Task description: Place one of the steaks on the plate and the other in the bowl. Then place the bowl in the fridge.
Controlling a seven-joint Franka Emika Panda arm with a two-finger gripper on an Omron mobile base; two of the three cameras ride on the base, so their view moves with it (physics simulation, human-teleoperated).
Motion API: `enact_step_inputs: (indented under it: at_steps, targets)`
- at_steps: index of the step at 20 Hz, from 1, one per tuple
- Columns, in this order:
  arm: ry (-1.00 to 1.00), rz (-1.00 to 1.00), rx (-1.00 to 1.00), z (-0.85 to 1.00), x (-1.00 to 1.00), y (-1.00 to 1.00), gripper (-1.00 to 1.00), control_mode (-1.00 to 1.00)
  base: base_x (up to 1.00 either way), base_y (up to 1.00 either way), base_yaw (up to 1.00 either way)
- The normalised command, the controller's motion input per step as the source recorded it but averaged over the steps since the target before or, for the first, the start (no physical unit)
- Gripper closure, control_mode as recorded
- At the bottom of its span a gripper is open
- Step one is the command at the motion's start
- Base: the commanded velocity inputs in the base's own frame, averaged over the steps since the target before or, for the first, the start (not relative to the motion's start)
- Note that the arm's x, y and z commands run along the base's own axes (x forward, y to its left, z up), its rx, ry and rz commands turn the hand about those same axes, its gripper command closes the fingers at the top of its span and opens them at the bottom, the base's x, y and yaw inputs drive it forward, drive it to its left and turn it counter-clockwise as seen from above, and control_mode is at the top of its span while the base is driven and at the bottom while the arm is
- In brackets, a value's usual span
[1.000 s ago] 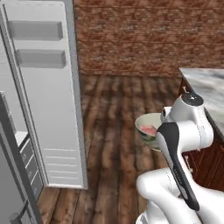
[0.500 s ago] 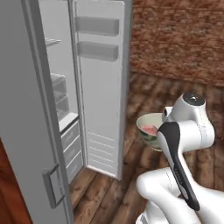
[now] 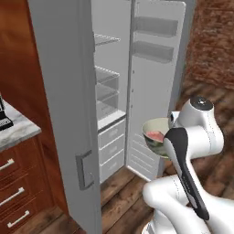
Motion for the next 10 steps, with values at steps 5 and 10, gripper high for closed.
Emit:
enact_step_inputs:
  at_steps: [5, 10]
  targets:
    - [0.00, 0.00, 0.00, 0.00, 0.00, 0.00, 1.00, 1.00, 0.40, -0.11, 0.38]
    - [0.00, 0.00, 0.00, 0.00, 0.00, 0.00, 1.00, 1.00, 0.68, -0.49, 0.08]
